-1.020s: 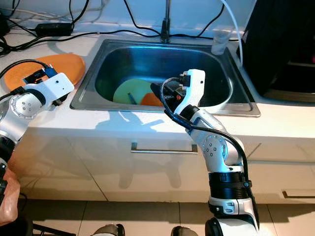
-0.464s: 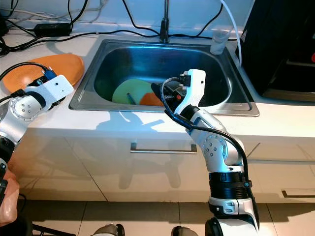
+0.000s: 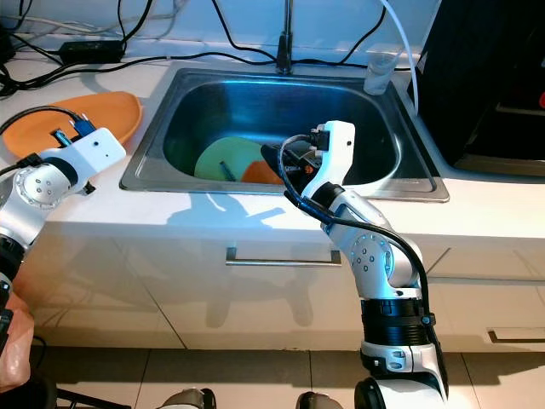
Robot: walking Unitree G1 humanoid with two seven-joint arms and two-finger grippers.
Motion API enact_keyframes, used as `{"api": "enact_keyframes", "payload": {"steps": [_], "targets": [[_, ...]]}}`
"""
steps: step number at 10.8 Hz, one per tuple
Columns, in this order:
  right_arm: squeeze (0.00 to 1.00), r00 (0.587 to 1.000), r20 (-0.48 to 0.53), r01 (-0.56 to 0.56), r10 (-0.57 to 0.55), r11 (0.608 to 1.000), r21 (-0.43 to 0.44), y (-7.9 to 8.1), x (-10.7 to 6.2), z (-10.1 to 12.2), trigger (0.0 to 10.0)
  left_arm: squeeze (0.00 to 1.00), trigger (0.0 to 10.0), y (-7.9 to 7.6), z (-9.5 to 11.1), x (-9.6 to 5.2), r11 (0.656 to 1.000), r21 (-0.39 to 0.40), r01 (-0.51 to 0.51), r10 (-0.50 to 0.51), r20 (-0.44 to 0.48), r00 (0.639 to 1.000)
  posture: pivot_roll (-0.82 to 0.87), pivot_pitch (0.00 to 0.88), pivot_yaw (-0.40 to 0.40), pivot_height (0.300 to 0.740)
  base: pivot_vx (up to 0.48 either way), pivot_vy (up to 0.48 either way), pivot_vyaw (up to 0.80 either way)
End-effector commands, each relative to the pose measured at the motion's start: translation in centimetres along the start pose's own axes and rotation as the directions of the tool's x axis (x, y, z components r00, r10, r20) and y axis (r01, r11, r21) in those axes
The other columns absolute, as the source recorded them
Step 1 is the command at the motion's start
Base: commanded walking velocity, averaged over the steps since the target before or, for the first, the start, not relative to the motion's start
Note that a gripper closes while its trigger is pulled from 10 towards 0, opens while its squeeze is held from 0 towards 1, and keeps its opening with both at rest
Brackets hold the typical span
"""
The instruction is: Kitchen organization
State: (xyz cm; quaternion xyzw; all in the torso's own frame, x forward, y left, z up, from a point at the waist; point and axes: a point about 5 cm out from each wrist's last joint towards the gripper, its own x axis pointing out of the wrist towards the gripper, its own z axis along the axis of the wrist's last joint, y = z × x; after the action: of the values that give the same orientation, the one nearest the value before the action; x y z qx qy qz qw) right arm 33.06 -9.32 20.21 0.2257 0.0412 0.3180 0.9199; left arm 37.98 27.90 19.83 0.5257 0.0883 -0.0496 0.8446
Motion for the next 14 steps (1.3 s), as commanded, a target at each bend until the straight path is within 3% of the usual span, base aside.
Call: {"api": "enact_keyframes", "payload": {"steps": [1,8,11,13,14], "targets": [[0.06,1.000,0.006,0.001,-0.001,1.000,0.011,0.0,-0.2,0.1,10.0,0.00,0.0,-1.5,-0.8,0.0,0.999,-0.004,0.052,-0.052,-0.037,0.998,-0.02,0.080,-0.006,0.740,0.000,0.000,0.00],[0.06,1.000,0.007,0.013,-0.013,1.000,0.016,-0.3,-0.2,0.2,10.0,0.00,0.0,-0.8,-0.3,0.0,0.999,-0.001,-0.032,0.032,0.002,0.999,-0.02,0.079,-0.008,0.740,0.000,0.000,0.00],[0.06,1.000,0.008,0.013,-0.013,1.000,0.019,-0.4,-0.2,0.1,10.0,0.00,0.0,-1.1,1.9,0.1,0.998,0.011,-0.057,0.054,0.163,0.985,-0.01,0.079,-0.007,0.740,0.000,0.000,0.00],[0.06,1.000,0.008,0.016,-0.016,1.000,0.021,-0.5,-0.3,0.1,10.0,0.00,0.0,-2.0,3.8,-0.2,0.997,0.051,-0.065,0.047,0.301,0.953,-0.01,0.083,-0.007,0.740,0.000,0.000,0.00],[0.06,1.000,0.005,0.015,-0.015,1.000,0.023,-0.5,-0.3,0.0,10.0,0.00,0.0,-2.2,4.9,-0.5,0.991,0.084,-0.104,0.063,0.389,0.919,-0.01,0.084,-0.006,0.740,0.000,0.000,0.00]]}}
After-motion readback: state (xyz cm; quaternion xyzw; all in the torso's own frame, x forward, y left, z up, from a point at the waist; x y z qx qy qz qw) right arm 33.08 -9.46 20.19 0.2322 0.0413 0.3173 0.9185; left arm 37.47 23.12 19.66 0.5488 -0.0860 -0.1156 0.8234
